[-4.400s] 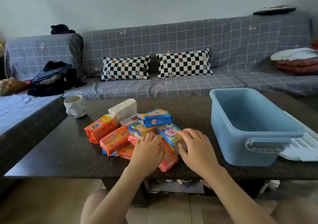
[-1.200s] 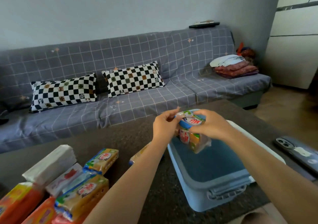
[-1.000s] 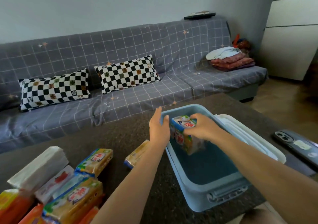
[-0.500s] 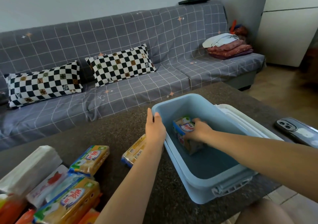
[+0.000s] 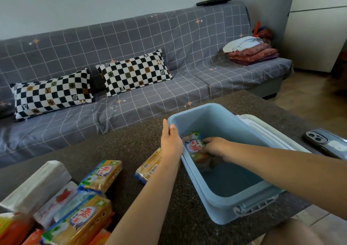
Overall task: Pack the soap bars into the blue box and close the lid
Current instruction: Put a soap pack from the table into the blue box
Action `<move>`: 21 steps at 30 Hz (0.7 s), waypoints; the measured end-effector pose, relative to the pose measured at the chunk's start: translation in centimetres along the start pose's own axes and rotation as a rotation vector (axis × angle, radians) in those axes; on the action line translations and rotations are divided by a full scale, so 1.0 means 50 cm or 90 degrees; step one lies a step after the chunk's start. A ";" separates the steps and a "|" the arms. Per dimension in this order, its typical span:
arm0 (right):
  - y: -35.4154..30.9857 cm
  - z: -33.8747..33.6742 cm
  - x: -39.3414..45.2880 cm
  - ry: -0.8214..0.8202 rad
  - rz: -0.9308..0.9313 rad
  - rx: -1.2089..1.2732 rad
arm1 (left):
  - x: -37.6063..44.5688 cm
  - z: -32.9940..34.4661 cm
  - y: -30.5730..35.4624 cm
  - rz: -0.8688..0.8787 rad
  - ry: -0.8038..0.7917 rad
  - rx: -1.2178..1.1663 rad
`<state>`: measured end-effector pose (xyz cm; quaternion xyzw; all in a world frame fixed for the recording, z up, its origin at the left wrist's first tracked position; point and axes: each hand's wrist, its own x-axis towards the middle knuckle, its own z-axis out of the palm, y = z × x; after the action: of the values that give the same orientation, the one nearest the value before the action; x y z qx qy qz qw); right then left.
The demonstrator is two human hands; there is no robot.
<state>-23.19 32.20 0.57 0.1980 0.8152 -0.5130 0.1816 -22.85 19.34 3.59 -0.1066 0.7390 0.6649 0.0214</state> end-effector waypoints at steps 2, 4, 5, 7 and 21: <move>0.001 0.002 -0.001 -0.041 0.004 0.023 | 0.005 0.001 -0.003 -0.004 -0.001 -0.008; 0.004 0.001 0.002 -0.071 0.013 0.051 | 0.006 0.002 -0.005 -0.005 -0.003 -0.013; 0.005 0.000 0.004 -0.082 0.016 0.064 | 0.006 0.002 -0.004 -0.001 -0.002 -0.011; 0.008 -0.001 0.006 -0.098 0.021 0.075 | 0.006 0.003 -0.003 0.009 0.001 -0.008; -0.069 -0.024 -0.082 0.157 -0.227 -0.244 | -0.031 -0.028 0.028 -0.006 0.009 0.030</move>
<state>-21.56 31.36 5.76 0.0747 0.9351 -0.3458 0.0222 -21.42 18.27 5.39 -0.1142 0.7539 0.6466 0.0218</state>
